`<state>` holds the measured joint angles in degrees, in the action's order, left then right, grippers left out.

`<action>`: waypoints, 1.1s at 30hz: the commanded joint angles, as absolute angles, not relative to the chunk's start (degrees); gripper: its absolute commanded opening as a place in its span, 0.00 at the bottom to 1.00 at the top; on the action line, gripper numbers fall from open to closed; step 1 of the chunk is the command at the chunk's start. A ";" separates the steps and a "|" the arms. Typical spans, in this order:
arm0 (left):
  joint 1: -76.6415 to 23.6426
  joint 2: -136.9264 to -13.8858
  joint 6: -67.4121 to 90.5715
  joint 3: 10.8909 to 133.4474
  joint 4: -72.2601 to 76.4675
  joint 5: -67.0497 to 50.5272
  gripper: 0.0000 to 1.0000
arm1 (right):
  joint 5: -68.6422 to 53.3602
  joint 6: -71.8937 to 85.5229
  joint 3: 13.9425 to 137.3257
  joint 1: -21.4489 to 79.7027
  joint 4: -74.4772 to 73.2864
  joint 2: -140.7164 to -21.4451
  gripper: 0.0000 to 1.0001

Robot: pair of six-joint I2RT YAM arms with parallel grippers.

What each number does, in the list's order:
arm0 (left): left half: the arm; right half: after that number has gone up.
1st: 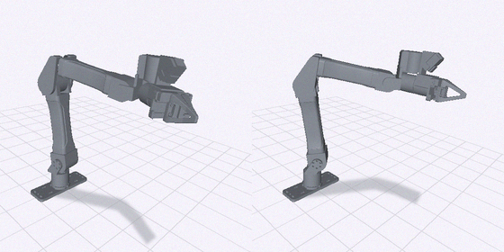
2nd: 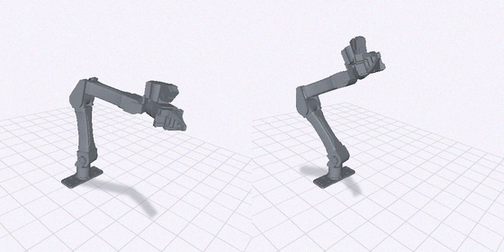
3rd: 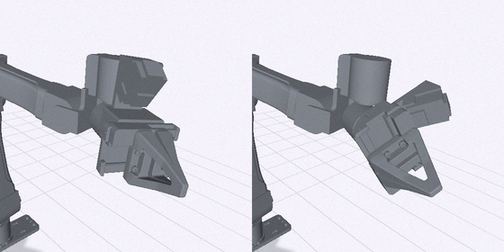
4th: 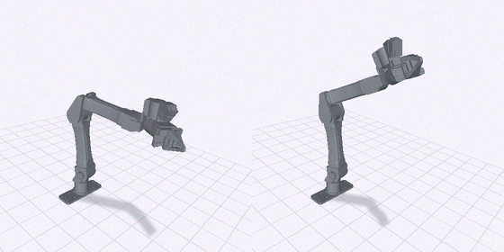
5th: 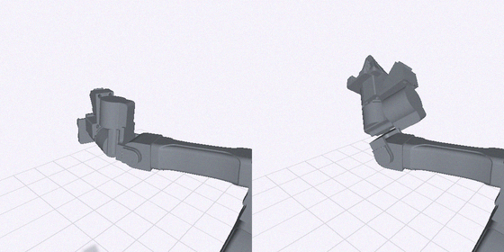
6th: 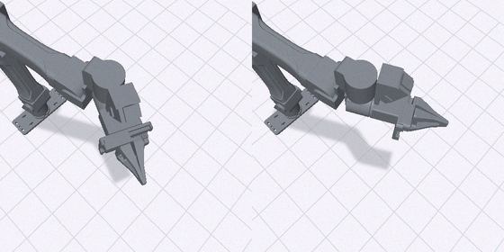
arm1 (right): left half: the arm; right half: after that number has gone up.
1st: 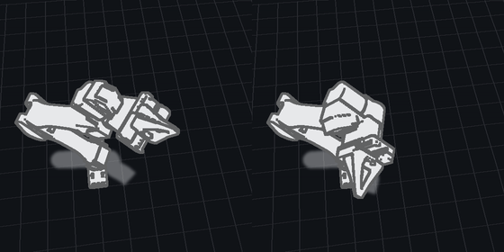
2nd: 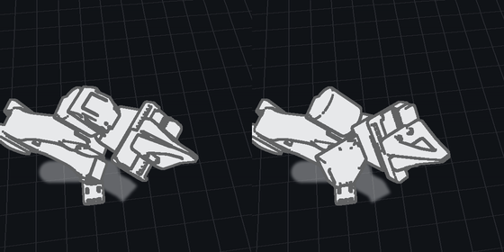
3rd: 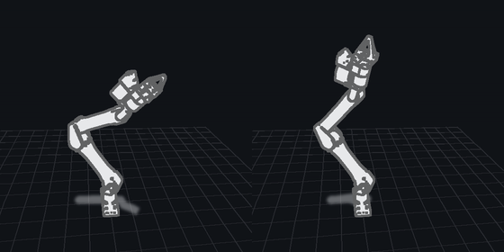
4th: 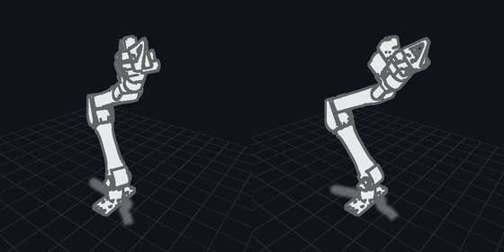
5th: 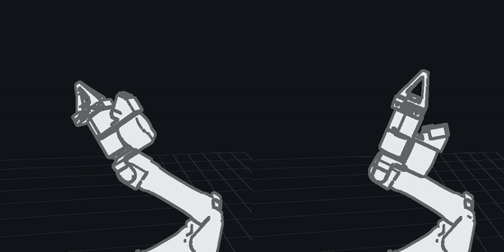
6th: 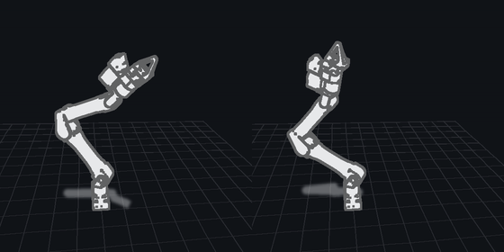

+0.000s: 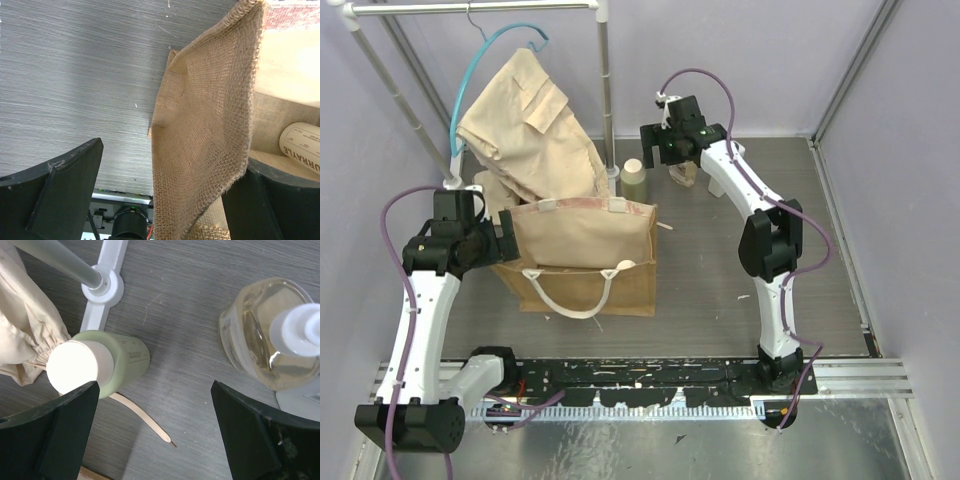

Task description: Place the personal care products into the canvas bag

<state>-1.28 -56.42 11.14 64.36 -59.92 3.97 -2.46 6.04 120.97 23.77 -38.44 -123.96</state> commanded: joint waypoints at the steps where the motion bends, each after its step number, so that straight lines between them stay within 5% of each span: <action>1: -1.24 -56.58 12.36 66.14 -57.88 3.92 0.98 | -8.86 5.71 121.35 23.73 -30.67 -124.18 1.00; 14: -1.24 -57.68 12.53 68.70 -59.45 7.10 0.98 | -15.95 4.82 121.07 24.45 -28.37 -129.12 1.00; 33: -1.25 -59.05 12.48 69.05 -58.16 6.12 0.98 | -6.17 1.44 120.64 27.62 -30.65 -131.88 1.00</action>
